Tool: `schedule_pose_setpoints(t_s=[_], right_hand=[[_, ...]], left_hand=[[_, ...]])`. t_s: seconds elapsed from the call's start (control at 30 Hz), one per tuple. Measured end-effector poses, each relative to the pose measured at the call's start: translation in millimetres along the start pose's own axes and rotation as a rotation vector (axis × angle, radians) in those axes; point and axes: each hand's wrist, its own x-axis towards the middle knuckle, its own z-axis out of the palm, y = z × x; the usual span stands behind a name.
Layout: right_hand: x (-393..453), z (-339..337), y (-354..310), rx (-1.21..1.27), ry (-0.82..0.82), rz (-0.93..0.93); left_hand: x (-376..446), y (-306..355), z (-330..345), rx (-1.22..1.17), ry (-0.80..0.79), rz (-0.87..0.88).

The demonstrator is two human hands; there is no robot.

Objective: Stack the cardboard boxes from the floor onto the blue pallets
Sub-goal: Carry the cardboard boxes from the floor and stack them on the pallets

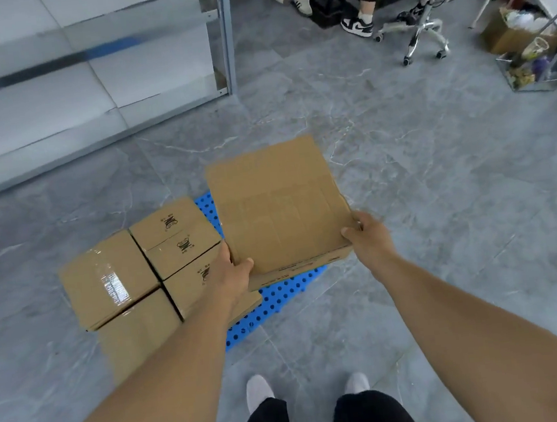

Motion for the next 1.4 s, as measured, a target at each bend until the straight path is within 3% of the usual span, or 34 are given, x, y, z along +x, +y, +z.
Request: schedule_pose_setpoints(t_s=[0.4,0.67,0.97,1.17,1.4], right_hand=[[136,18,44,-0.076,-0.234,-0.091],[217,76,107,-0.114,-0.248,-0.15],[289,164,192,-0.058,-0.277,-0.2],[322,212,231,-0.021,-0.309,-0.223],[329,236,254,-0.036,-0.337,-0.215]], left_hand=[[76,-28,88,-0.106,0.233,-0.135],[154,-98,139,-0.158,0.298,-0.144],[241,-184,157,0.167,0.324,-0.117],[279,-229,166,0.517,0.39,-0.156],[293,-257,179,0.553,0.351,-0.176]])
